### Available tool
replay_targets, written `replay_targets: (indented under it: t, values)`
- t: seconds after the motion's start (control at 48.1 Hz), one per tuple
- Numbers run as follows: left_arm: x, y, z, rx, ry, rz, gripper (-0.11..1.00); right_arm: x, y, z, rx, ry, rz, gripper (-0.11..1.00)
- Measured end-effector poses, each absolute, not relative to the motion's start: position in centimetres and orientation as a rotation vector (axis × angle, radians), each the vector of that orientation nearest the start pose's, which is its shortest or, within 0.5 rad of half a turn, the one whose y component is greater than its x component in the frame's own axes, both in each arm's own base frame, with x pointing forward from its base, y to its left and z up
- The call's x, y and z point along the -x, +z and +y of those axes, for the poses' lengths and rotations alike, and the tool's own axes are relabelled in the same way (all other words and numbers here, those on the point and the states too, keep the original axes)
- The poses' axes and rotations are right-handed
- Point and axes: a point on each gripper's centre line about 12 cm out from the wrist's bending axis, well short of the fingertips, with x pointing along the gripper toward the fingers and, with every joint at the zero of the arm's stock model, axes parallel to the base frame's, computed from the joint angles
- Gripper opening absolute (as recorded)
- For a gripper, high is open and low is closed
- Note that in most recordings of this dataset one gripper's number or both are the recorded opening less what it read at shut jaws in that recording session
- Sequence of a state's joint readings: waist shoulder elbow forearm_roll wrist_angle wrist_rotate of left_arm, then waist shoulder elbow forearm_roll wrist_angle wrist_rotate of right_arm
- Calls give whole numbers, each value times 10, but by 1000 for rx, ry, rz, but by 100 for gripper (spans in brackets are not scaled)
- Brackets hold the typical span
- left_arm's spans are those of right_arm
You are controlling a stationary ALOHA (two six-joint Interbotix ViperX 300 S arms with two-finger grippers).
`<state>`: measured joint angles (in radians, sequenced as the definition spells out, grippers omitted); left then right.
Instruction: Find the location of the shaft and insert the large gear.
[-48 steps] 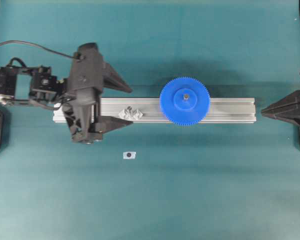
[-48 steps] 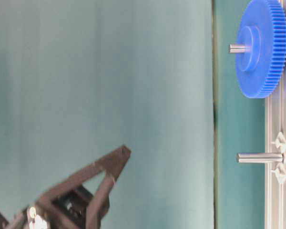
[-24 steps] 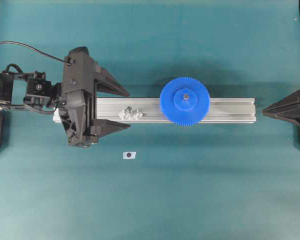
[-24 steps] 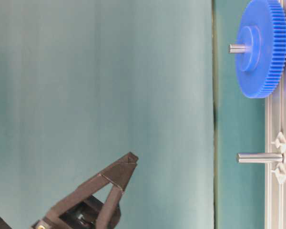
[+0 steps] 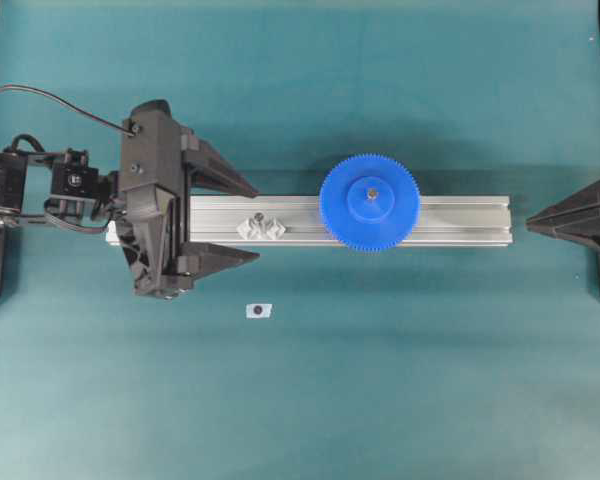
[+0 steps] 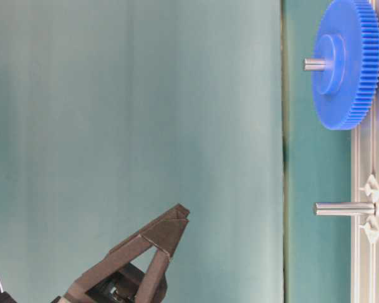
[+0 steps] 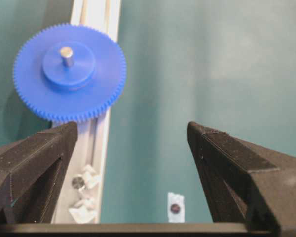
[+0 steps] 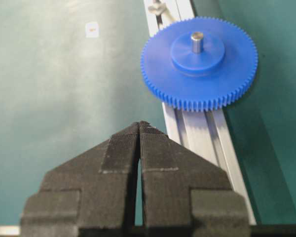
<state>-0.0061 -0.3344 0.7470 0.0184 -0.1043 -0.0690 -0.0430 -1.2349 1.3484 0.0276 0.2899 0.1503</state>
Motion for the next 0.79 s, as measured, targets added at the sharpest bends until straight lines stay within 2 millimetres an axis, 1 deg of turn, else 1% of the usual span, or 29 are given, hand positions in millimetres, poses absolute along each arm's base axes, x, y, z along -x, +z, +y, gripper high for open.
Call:
replay_targets:
  t: [0.79]
  values:
    - [-345,274,-6,47,-10,307,92,-144,201,-5,-184,-69,378,2]
